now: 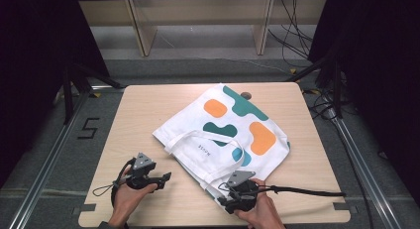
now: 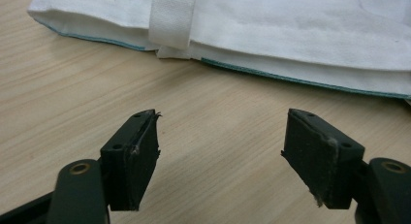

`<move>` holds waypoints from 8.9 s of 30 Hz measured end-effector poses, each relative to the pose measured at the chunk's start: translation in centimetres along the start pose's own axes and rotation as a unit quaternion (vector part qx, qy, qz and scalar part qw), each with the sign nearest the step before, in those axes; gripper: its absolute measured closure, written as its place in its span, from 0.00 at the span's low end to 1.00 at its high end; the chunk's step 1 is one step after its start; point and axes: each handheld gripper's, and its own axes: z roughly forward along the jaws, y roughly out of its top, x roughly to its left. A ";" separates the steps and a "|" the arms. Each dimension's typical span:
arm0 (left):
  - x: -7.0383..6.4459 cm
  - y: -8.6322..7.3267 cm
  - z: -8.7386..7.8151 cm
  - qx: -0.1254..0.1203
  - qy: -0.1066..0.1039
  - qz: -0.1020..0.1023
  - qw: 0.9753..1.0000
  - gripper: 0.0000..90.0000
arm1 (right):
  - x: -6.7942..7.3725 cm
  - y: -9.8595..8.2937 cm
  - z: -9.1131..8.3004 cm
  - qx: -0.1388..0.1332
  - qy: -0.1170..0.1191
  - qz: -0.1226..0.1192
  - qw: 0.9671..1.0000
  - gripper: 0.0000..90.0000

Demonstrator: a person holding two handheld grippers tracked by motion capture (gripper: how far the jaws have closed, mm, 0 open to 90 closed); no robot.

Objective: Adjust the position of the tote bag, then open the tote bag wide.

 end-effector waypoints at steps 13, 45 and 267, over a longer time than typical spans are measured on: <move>1.1 -0.2 -0.3 0.010 0.033 -0.013 0.999 0.27 | -1.8 -2.9 -3.7 -0.013 -0.027 -0.062 0.998 0.97; -0.3 2.8 3.4 -0.002 0.035 0.063 0.997 0.91 | -6.3 -7.4 -8.5 -0.013 -0.071 0.013 0.997 0.75; 3.0 7.3 9.7 -0.035 -0.045 0.006 0.998 0.92 | -21.0 1.3 -5.0 -0.081 -0.108 0.067 0.989 0.98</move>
